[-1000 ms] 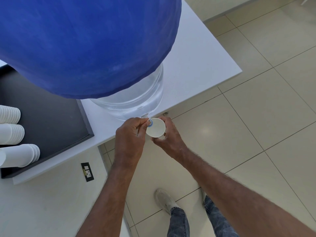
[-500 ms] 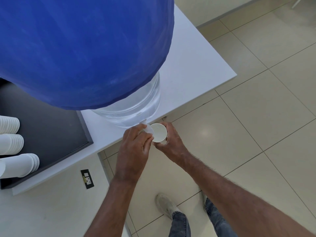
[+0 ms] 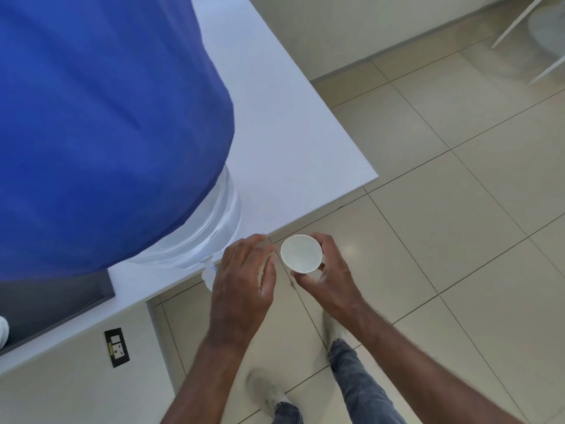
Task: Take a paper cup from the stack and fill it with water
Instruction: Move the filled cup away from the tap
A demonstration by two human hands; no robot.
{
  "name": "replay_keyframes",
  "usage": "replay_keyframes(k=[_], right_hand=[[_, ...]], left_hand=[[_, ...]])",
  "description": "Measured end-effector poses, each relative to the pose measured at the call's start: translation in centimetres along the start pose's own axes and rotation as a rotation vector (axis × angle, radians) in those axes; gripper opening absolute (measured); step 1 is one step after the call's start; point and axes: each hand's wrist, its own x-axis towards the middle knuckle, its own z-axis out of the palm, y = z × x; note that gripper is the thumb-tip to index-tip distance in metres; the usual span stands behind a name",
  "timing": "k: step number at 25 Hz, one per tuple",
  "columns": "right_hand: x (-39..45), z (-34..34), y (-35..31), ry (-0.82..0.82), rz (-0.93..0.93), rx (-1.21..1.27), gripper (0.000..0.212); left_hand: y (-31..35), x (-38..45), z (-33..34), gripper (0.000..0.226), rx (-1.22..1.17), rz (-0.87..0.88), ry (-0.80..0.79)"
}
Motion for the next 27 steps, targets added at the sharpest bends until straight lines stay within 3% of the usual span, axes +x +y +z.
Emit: replay_keyframes(k=[8, 17, 27], right_hand=[[11.7, -7.7, -4.2, 0.017, -0.053, -0.09, 0.06], [24.5, -7.9, -5.8, -0.008, -0.056, -0.111, 0.064], [29.3, -7.6, -5.7, -0.041, -0.076, -0.111, 0.068]], left_hand=[[3.3, 10.4, 5.4, 0.044, -0.066, -0.239, 0.023], [0.1, 20.7, 8.4, 0.057, 0.129, -0.259, -0.027], [-2.3, 24.2, 10.2, 0.065, 0.268, -0.299, -0.117]])
